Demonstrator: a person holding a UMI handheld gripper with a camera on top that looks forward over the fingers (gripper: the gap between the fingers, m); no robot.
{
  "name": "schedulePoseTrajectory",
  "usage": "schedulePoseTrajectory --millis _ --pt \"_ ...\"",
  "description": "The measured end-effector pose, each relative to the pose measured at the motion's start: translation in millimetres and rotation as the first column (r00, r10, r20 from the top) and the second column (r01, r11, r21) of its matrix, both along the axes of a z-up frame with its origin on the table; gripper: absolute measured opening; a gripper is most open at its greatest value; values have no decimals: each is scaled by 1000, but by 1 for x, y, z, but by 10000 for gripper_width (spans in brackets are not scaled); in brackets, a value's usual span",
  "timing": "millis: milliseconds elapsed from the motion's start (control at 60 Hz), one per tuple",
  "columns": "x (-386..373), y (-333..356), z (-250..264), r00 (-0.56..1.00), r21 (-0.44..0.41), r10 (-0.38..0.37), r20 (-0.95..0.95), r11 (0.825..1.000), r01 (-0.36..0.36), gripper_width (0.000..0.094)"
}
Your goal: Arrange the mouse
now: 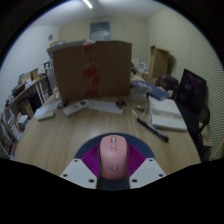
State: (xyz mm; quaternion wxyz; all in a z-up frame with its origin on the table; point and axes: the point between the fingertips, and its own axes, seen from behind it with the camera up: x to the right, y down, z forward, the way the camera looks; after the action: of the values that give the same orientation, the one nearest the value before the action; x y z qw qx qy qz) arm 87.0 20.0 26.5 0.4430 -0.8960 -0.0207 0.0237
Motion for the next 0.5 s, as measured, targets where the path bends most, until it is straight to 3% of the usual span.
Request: schedulePoseTrajectory --millis 117,150,167,183,250,267,300,400,500 --pt "1 -14 -43 999 -71 -8 -39 997 5 326" --pt "4 -7 -39 1000 -45 9 -24 999 -10 336" --pt "4 -8 -41 1000 -45 17 -14 999 -18 402" --pt "3 -7 -40 1000 -41 23 -5 999 -24 377" --pt "7 -2 -44 999 -51 44 7 998 -44 478" --pt "5 -4 -42 999 -57 49 1 997 -49 551" --pt "2 -6 -42 998 -72 56 -14 996 -57 561" --pt "-13 -19 -32 986 -113 96 -133 987 -111 858" --pt "-2 -40 -13 975 -127 59 -216 988 -88 840"
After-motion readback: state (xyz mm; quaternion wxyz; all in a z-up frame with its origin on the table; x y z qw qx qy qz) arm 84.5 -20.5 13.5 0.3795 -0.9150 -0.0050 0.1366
